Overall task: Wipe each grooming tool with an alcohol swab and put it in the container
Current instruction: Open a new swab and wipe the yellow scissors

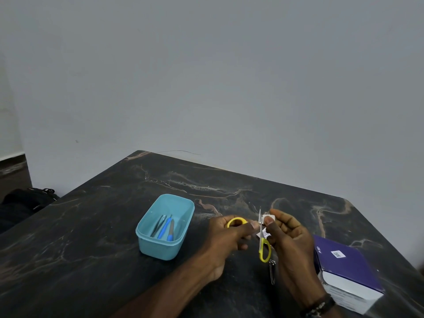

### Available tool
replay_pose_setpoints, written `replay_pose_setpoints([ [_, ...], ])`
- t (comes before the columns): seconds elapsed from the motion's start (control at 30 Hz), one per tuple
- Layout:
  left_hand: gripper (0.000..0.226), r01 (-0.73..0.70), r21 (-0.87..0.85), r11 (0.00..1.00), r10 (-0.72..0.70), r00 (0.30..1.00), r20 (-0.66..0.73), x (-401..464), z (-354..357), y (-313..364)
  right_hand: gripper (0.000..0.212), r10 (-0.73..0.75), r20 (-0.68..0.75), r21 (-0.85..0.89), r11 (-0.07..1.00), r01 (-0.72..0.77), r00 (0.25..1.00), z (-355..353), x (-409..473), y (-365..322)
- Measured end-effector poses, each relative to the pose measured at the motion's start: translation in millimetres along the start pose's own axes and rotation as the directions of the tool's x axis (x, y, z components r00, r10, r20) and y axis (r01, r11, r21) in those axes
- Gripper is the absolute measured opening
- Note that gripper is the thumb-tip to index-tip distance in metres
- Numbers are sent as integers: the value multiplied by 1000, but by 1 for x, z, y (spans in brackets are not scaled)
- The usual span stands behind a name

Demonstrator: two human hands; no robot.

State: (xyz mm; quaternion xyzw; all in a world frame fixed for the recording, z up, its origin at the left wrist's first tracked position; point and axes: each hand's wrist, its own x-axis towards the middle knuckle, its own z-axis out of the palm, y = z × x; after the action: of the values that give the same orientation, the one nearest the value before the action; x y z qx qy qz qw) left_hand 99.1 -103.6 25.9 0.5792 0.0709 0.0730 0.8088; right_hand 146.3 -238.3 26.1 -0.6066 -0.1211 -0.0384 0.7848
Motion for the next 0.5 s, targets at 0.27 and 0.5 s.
replay_pose_setpoints([
  [0.27, 15, -20, -68, 997, 19, 1000, -8, -1, 2, -5, 21, 56, 19, -8, 998, -56, 998, 4, -2, 3],
  [0.5, 3, 14, -186, 982, -32, 995, -93, 1, 4, -4, 27, 50, 9, -22, 999, -50, 999, 7, -2, 5],
])
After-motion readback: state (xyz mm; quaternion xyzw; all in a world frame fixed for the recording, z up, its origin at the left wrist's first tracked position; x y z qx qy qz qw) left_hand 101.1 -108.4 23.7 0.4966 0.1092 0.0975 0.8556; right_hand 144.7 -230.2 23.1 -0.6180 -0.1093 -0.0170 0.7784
